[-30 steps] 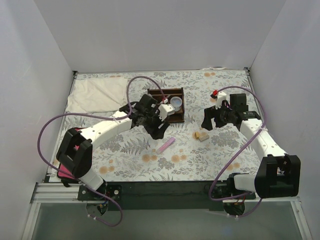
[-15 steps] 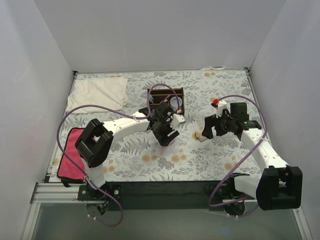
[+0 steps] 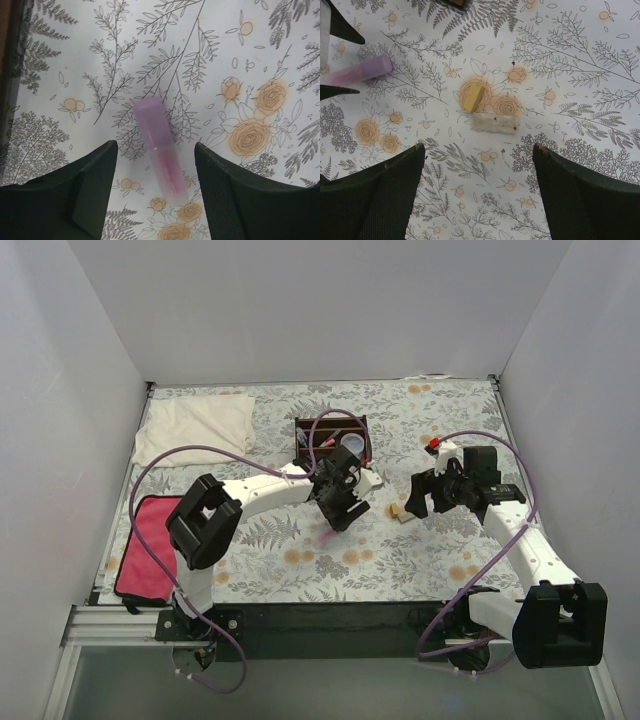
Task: Sort the stationery into containers
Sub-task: Pick up the pen from the center of the board.
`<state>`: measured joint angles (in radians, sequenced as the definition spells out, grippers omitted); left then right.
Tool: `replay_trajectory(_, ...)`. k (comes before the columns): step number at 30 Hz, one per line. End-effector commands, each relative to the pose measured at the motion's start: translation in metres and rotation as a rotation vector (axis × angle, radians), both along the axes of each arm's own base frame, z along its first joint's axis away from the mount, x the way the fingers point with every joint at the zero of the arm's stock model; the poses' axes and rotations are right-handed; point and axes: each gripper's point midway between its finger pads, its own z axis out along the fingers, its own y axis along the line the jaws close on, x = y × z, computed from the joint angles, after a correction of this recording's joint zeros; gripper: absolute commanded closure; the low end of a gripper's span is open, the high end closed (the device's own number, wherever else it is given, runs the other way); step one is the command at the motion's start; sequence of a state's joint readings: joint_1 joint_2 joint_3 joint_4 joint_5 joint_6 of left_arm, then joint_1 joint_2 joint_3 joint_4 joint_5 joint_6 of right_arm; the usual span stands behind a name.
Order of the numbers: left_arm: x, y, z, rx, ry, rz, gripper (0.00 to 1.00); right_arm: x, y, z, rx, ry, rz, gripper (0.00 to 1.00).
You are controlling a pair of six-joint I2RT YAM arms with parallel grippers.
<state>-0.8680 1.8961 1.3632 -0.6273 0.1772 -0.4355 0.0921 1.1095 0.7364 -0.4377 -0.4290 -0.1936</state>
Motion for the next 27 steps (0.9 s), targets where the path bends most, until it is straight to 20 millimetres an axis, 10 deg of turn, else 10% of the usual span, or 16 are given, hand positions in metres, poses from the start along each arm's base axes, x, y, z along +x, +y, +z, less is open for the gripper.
replay_trajectory(1, -0.003, -0.017, 0.001, -0.027, 0.013, 0.007, 0.39, 0.005, 0.0, 0.005, 0.006, -0.032, -0.001, 0.07)
replay_trajectory(9, -0.001, -0.003, -0.035, 0.084, 0.043, 0.081, 0.5, 0.003, -0.003, 0.004, 0.001, -0.033, -0.008, 0.07)
replay_trajectory(15, 0.0, -0.002, -0.021, 0.074, 0.02, 0.057, 1.0, -0.001, -0.004, 0.001, 0.004, -0.024, -0.015, 0.07)
replay_trajectory(20, 0.014, 0.0, 0.058, -0.005, -0.028, 0.042, 1.0, 0.006, -0.007, 0.005, -0.011, -0.029, -0.025, 0.07)
replay_trajectory(27, 0.089, 0.0, 0.217, -0.273, -0.332, 0.142, 1.0, 0.023, -0.008, 0.012, -0.019, -0.049, -0.027, 0.08)
